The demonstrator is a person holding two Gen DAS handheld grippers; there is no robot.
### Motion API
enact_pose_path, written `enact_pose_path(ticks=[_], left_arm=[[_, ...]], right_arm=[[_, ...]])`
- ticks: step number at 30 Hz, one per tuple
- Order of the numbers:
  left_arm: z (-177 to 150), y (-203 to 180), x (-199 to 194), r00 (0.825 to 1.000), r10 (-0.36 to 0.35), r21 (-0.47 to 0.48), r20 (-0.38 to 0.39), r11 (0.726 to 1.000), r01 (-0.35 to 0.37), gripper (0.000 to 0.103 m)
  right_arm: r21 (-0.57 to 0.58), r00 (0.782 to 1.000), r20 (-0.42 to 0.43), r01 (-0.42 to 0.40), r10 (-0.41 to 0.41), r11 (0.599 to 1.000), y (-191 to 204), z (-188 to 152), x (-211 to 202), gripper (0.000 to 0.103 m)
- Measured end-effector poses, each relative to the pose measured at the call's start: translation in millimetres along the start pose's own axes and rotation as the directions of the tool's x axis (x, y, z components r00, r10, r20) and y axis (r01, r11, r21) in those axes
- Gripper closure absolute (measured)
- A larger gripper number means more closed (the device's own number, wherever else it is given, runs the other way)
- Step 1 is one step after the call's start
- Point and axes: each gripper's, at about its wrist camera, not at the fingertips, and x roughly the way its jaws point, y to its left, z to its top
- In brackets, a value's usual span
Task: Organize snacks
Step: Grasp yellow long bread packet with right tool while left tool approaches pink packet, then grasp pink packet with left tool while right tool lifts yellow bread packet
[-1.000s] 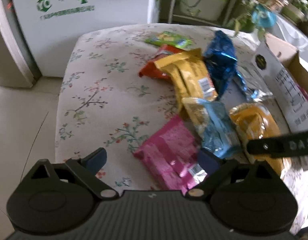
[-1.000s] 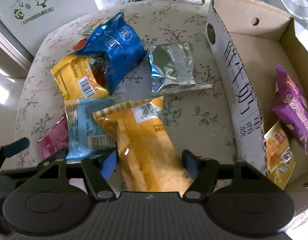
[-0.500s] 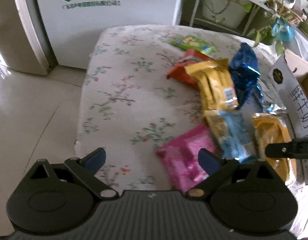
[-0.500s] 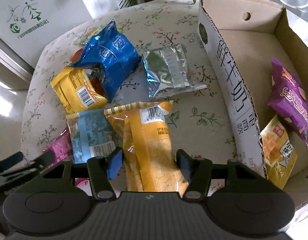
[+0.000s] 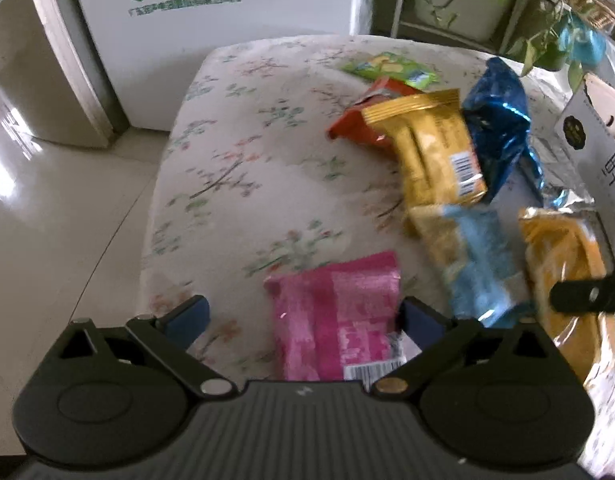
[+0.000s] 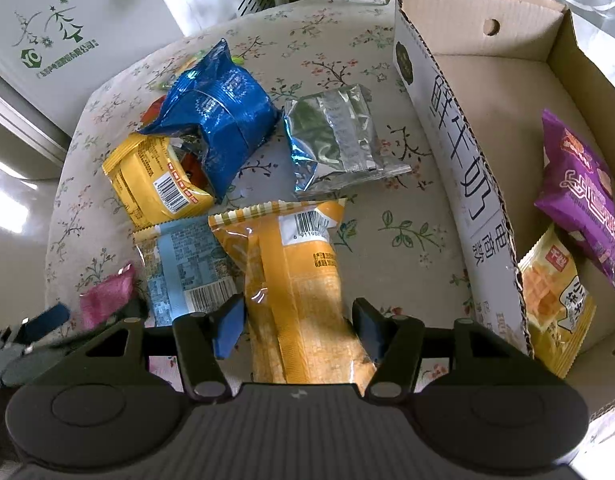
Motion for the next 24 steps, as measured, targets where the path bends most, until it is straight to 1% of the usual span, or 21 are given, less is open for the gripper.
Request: enact_pose_path(ticks=[3, 6, 9, 11, 12, 18, 20, 24], left_arm=[[-6.2, 11.7, -5.8, 1.000, -0.001, -0.001, 0.000, 1.000, 0.001, 0.003], [-8.9, 16.3, -6.7, 1.000, -0.019, -0.006, 0.013, 1.000, 0.019, 0.003], [-10.6, 9.1, -6.9, 0.999, -0.023, 0.028, 0.026, 0.999, 0.022, 0.003], [-10.9, 3.8, -6.9, 0.999, -0.023, 0.039, 0.029, 0.999, 0.022, 0.003], [-10.9, 1.7, -6.9, 0.999, -0.023, 0.043, 0.028, 0.999, 0.022, 0.003], [-10.7, -0.6, -5.6, 0.999, -0.032, 0.061, 0.027, 0.998, 0.030, 0.000], [-11.0, -0.1, -6.6, 0.999, -0.039, 0.065, 0.027, 0.997, 0.037, 0.002], [-12.3, 0.1, -11.4, 0.998, -0.053, 0.076, 0.041, 0.996, 0.050, 0.016]], right_arm=[[0.008, 1.000, -0.002, -0.006, 0.006, 1.000, -0.5, 0.6, -0.1, 0.037], [0.003, 1.000, -0.003, -0.007, 0.007, 1.000, 2.1, 0.7, 0.3, 0.035], [0.006, 1.000, -0.011, -0.014, 0.014, 1.000, 2.4, 0.5, 1.8, 0.032], [0.004, 1.000, -0.015, -0.009, 0.009, 1.000, 2.5, -0.3, 2.5, 0.027], [0.003, 1.000, -0.020, -0.005, 0.005, 1.000, 2.7, -0.6, 3.5, 0.023], [-0.013, 0.999, -0.036, 0.004, -0.004, 1.000, 5.7, -3.4, 8.4, 0.022], [-0.025, 0.999, -0.040, 0.006, -0.007, 1.000, 7.8, -4.2, 10.5, 0.022], [-0.038, 0.999, -0.039, 0.018, -0.020, 0.999, 8.1, -3.8, 12.5, 0.029]])
